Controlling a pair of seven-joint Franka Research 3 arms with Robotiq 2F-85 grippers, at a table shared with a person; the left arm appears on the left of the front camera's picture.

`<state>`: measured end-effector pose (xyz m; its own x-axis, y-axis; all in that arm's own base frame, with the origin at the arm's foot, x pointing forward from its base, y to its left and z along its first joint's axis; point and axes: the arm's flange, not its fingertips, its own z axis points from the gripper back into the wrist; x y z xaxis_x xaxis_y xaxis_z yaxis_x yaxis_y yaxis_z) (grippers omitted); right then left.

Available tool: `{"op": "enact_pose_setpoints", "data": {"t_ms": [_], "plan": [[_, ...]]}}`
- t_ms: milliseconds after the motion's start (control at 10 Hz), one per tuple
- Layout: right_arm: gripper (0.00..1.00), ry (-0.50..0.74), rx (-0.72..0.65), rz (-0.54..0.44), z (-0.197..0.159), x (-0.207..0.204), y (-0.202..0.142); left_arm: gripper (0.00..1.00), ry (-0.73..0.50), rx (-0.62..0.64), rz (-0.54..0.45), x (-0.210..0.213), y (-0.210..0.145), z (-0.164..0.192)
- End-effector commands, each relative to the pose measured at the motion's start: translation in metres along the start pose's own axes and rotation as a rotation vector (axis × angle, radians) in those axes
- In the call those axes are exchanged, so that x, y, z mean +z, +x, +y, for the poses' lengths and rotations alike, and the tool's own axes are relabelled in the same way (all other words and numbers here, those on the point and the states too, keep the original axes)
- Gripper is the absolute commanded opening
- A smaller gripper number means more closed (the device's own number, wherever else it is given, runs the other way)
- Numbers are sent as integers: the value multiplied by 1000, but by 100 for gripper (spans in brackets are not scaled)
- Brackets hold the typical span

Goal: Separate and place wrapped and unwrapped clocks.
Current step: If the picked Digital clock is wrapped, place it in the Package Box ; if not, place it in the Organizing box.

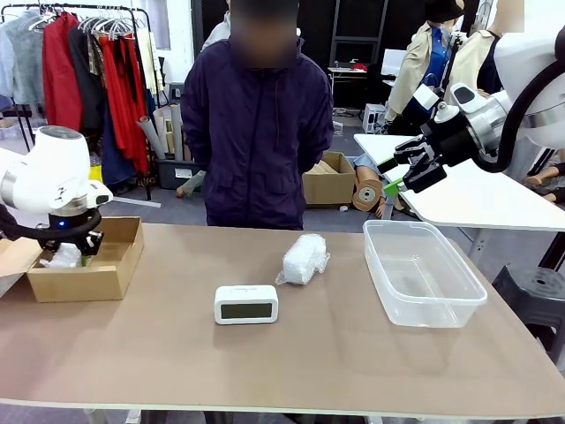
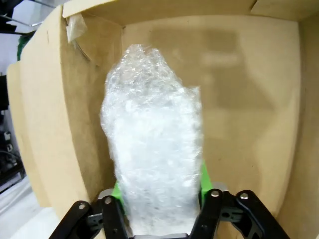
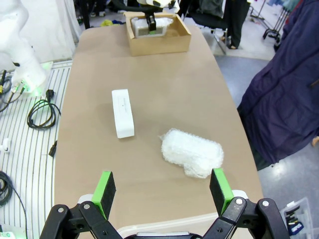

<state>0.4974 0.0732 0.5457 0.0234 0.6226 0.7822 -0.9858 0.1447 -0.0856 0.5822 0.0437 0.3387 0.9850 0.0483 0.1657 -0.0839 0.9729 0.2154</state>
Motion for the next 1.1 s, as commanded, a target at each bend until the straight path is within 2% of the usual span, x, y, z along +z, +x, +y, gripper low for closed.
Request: {"op": "enact_pose_setpoints", "data": {"t_ms": [0, 300, 800, 1000], "plan": [[100, 1, 4, -10, 0, 1, 2, 100, -8, -3, -18, 11, 2, 2], [100, 1, 4, -10, 0, 1, 2, 100, -20, 18, -52, 34, 7, 8], [100, 1, 4, -10, 0, 1, 2, 100, -148, 49, -76, 85, 8, 19], [100, 1, 4, -10, 0, 1, 2, 100, -153, 33, -64, 95, 8, 20]]}}
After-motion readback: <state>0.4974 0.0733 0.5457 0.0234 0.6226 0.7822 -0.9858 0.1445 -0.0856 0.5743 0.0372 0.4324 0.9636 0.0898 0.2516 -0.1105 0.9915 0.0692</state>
